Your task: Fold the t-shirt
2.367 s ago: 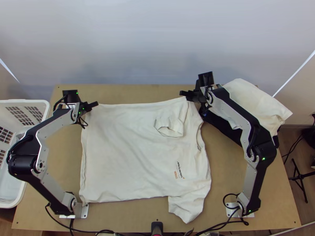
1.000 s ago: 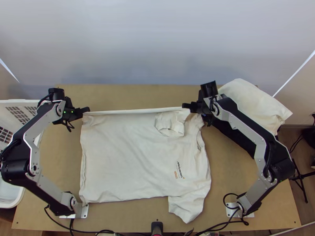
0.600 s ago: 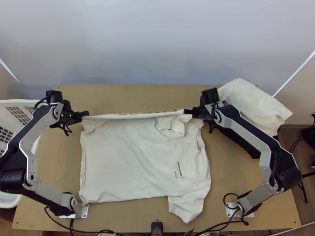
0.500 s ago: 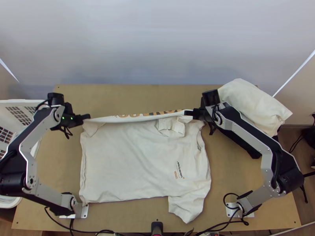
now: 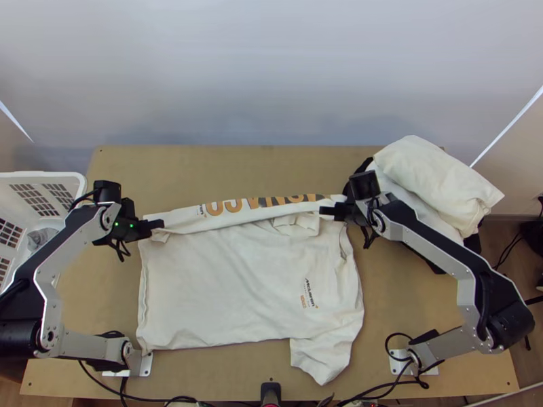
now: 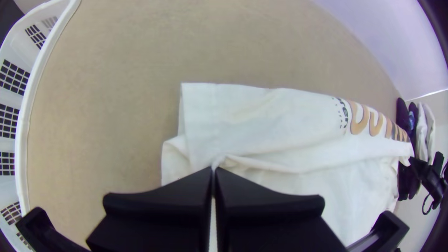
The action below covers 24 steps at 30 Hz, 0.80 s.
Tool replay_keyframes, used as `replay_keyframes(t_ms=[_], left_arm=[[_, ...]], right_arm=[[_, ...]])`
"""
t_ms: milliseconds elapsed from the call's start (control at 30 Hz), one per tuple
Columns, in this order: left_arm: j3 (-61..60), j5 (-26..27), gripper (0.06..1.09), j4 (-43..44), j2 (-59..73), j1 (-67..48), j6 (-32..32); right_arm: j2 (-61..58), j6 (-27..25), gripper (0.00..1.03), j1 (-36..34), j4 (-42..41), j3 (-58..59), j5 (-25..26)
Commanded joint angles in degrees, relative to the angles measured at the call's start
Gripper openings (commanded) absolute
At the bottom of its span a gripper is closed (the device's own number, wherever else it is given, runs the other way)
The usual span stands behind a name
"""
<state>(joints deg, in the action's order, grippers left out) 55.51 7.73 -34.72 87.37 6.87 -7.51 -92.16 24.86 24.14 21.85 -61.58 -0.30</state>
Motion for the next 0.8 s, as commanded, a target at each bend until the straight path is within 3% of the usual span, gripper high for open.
replay_keyframes(t_ms=[0, 767], left_arm=[[-1.89, 0.01, 0.09, -0.17, -1.59, 0.86, 1.71], [-4.53, 0.01, 0.09, 1.06, -3.26, 3.94, 6.01]], right_arm=[[3.21, 0.8, 0.03, 0.82, -0.31, 3.13, 0.12], [5.5, 0.98, 0.03, 6.01, -8.49, 14.38, 4.87]])
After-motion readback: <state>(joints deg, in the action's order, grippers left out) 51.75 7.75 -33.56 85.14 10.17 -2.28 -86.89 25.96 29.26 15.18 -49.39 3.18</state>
